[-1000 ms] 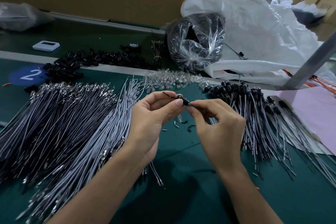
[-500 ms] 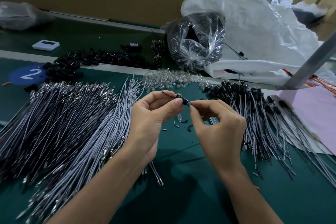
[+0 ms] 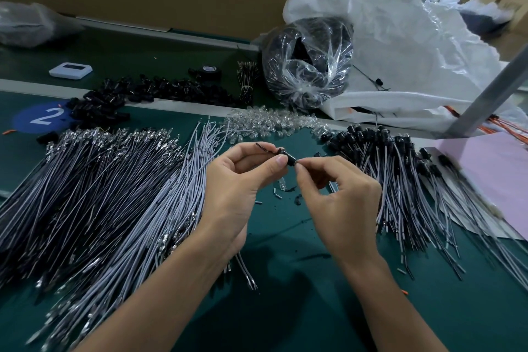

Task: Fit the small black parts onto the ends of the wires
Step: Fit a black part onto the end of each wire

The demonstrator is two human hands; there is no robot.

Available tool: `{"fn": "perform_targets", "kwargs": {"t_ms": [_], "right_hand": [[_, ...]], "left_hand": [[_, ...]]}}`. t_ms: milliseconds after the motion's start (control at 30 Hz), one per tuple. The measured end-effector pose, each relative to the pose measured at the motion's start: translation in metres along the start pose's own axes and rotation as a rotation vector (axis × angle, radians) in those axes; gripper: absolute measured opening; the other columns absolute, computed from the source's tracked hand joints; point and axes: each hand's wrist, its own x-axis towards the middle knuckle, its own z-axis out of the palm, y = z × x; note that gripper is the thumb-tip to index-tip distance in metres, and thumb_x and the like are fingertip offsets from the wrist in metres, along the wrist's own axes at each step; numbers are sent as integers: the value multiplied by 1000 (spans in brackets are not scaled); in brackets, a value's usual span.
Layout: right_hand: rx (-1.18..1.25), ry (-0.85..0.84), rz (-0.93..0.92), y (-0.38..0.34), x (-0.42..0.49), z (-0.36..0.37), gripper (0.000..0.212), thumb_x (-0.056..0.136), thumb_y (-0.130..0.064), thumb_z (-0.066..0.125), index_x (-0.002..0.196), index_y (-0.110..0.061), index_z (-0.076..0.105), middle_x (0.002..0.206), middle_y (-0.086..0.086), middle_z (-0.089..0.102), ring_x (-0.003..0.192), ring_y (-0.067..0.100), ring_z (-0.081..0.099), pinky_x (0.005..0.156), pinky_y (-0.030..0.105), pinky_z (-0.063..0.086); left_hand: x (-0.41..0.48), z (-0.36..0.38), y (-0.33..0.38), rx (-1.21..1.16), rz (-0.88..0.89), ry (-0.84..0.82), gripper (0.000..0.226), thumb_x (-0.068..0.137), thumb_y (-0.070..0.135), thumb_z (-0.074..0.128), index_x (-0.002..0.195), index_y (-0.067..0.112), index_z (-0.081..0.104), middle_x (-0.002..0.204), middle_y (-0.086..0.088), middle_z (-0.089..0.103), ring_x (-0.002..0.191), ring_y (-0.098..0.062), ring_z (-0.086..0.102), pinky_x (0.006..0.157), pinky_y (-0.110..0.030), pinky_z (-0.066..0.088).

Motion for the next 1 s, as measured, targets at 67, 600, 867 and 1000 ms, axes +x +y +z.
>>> {"fn": "perform_targets", "kwargs": {"t_ms": [67, 600, 867, 1000], "right_hand": [[-3, 22, -13, 0, 0, -1, 6, 80, -3, 77, 82, -8, 75, 74, -1, 69, 65, 10, 62, 66, 18, 51], [-9, 33, -11, 0, -2, 0, 2, 83, -6, 75, 82, -7, 74, 73, -1, 69, 63, 12, 62, 63, 24, 51], [-27, -32, -61, -1, -1, 1, 15, 83, -2, 75, 98, -4, 76, 86, 3, 70, 76, 16, 66, 73, 27, 53], [-64, -28, -59, -3, -2, 1, 23, 79, 1, 78, 102, -3, 75, 92, 7, 69, 76, 13, 65, 77, 17, 51]], "left_hand": [[0, 1, -1, 14, 3, 0, 27, 60, 8, 78, 86, 6, 68, 83, -11, 76, 79, -17, 72, 73, -25, 58], [-3, 3, -1, 18, 32, 3, 24, 62, 8, 78, 84, 7, 68, 83, -11, 76, 79, -18, 73, 73, -25, 59], [-2, 2, 1, 14, 65, 43, 23, 62, 9, 78, 83, 7, 68, 82, -9, 75, 79, -18, 73, 75, -25, 58], [0, 0, 1, -27, 57, 59, 22, 62, 8, 78, 81, 7, 68, 79, -7, 75, 77, -16, 72, 73, -24, 57]]}}
